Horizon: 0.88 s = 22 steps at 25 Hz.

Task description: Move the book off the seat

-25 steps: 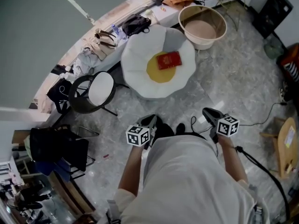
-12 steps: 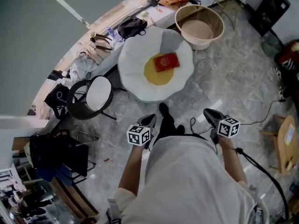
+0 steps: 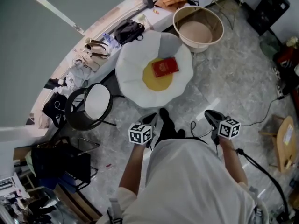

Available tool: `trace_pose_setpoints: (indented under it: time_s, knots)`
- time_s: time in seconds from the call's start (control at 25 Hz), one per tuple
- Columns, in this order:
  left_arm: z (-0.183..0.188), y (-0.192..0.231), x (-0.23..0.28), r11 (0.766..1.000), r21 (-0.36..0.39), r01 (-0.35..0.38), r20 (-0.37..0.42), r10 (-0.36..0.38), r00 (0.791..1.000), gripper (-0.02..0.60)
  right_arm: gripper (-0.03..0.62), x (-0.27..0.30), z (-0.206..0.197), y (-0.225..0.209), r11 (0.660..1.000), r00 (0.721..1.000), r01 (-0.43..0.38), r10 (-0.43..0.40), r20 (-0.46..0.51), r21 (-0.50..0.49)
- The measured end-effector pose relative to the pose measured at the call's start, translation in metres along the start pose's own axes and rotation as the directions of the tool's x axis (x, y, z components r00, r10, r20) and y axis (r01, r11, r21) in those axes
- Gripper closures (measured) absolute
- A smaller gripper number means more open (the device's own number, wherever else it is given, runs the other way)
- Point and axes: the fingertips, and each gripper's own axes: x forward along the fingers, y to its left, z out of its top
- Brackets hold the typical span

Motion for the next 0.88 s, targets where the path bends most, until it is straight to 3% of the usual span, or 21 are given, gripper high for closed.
trace_pose_setpoints:
  time_s: [0.4,0.88]
  knots:
    - [0.047,0.054,0.026,0.998,-0.003,0.062,-0.029,-0.062,0.998,0.578,0.537,0.064,0.051,0.007,1.0,0.999,0.023,-0.024,-0.024,-0.004]
    - [0.097,0.127,0.036,0.997,0.029,0.069,-0.039,-0.067,0.997,0.578,0.536,0.14,0.094,0.026,0.999,0.999,0.033,-0.034,-0.026,-0.034]
